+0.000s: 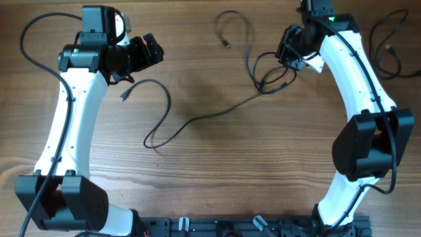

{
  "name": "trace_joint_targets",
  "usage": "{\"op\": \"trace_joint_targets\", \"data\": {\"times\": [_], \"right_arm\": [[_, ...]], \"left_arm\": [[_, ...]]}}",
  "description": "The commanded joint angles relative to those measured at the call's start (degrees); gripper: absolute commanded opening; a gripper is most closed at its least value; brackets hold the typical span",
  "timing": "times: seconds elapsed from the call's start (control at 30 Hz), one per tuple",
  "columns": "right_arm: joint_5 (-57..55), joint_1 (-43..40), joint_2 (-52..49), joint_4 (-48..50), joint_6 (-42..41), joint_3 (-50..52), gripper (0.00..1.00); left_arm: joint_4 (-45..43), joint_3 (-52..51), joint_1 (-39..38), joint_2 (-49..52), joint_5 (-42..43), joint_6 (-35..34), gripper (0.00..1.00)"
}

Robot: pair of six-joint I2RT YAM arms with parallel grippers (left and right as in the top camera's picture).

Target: Untangle cables

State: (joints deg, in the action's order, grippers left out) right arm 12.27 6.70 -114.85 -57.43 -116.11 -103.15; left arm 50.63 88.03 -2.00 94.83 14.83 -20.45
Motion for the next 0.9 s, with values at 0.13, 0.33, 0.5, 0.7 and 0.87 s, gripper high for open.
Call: {"op": "trace_joint_targets", "data": {"times": [0.13,0.33,0.5,0.7,0.87], "right_arm": [[-17.1,0.1,-0.1,-10.4,-2.5,0.5,0.05],[-25.2,0.2,-0.1,-26.4,-1.9,0.5,0.04],[-24.8,0.2,-0.1,-29.0,8.3,0.5,0.04],[-15.3,0.2,-0.1,-17.0,26.5,0.5,0.05],[-2.8,0.6,-0.1,-3.9,50.7,0.5,0.13]], "left_arm": [[0.7,0.0,-0.1,0.7,-0.2,0.8,0.97],[0.9,0.0,-0.1,0.7,-0.2,0.8,0.97],[0.9,0.0,-0.1,0.7,-0.2,0.8,0.97],[1.0,0.0,-0.1,0.7,-0.2,0.8,0.97],[1.2,0.0,-0.1,0.7,-0.2,0.8,0.97]]}}
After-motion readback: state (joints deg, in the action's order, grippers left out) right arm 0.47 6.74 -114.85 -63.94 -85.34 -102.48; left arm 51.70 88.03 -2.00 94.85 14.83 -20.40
